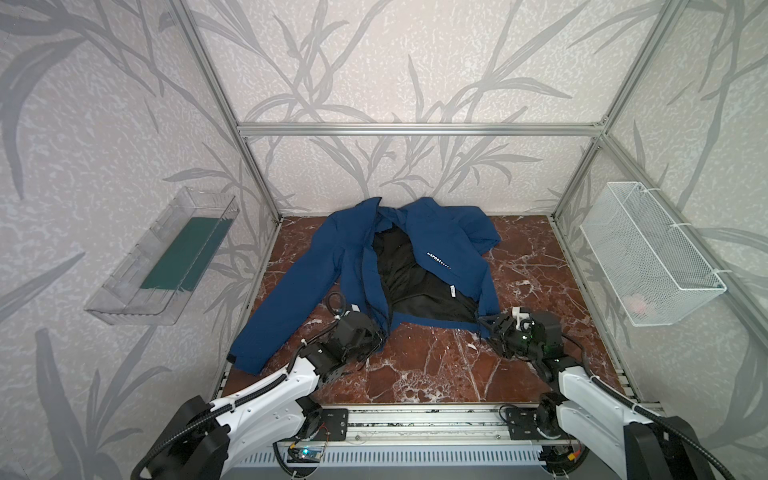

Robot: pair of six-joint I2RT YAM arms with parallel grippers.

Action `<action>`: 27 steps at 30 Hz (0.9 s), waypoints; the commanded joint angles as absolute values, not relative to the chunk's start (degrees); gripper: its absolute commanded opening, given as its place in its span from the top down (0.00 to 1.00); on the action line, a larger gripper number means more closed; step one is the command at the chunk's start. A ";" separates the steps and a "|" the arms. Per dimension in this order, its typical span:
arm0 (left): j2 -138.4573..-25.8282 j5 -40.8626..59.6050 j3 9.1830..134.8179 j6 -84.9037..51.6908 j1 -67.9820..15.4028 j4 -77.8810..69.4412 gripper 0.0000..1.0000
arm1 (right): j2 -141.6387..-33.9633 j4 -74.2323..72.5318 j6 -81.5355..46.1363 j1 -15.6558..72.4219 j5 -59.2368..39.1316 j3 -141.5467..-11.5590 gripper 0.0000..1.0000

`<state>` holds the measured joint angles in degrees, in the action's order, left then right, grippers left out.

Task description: Zip up the jacket

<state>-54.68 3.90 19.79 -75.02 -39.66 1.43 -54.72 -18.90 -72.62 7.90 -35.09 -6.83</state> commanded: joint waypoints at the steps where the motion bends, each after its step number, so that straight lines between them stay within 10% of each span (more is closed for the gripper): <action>1: -54.53 2.37 21.73 -75.03 -39.72 1.56 1.00 | -55.87 -22.64 -72.52 7.89 -37.38 -7.92 0.48; 12: -53.97 2.20 22.82 -74.45 -39.73 2.59 1.00 | -56.60 -21.58 -71.22 7.91 -36.64 -9.61 1.00; 27: -64.01 10.93 35.49 -68.95 -39.85 -12.78 1.00 | -45.66 -25.72 -59.46 8.11 -36.85 -15.83 1.00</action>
<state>-60.80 6.61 32.01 -71.48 -39.66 -4.19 -47.79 -21.23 -63.53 7.92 -36.91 -13.52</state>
